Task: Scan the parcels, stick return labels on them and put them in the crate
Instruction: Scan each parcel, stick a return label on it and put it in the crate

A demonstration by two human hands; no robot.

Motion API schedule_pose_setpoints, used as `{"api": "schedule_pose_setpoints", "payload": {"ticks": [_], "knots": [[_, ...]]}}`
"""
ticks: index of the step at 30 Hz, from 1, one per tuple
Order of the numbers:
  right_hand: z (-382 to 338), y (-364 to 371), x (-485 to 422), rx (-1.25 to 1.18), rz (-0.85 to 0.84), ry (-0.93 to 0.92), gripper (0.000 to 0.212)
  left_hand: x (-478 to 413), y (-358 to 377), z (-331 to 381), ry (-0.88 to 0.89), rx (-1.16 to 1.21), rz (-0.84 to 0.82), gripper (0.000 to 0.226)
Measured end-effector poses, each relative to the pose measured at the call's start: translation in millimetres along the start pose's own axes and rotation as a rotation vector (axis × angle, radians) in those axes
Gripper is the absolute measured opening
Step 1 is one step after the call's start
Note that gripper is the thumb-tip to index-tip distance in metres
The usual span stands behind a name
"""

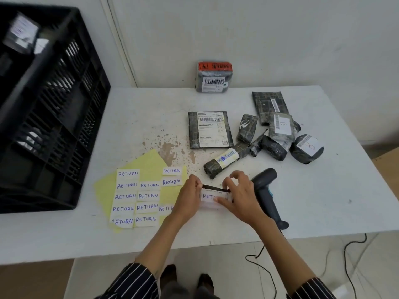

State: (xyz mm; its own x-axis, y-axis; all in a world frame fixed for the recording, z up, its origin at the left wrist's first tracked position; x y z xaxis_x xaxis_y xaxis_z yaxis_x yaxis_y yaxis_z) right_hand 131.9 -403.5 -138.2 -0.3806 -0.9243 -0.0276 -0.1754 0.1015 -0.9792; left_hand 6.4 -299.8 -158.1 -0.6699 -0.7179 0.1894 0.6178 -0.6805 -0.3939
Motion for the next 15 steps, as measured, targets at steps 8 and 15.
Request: {"api": "schedule_pose_setpoints", "payload": {"ticks": [8,15], "knots": [[-26.5,-45.0,-4.5,-0.452,-0.020,0.150,0.025,25.2,-29.5,52.7,0.085,0.311,0.199,0.017],[-68.1,-95.8,-19.9,-0.676,0.002,0.060,0.021,36.4,-100.2,90.5,0.076,0.517,0.493,0.008]]}}
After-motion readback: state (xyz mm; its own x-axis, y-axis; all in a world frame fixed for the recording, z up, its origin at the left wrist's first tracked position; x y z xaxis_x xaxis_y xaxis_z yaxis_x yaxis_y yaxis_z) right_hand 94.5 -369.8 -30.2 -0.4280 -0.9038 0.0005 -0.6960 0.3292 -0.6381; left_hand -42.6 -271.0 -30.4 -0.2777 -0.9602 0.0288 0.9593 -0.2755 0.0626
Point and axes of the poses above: each hand's wrist, its own x-axis away from the middle knuckle, its own y-axis out of the palm, z = x × y, the point moved 3 cm from there along -x, towards the middle knuckle, and after that the axes turned 14 degrees about x, right-handed, at the moved point
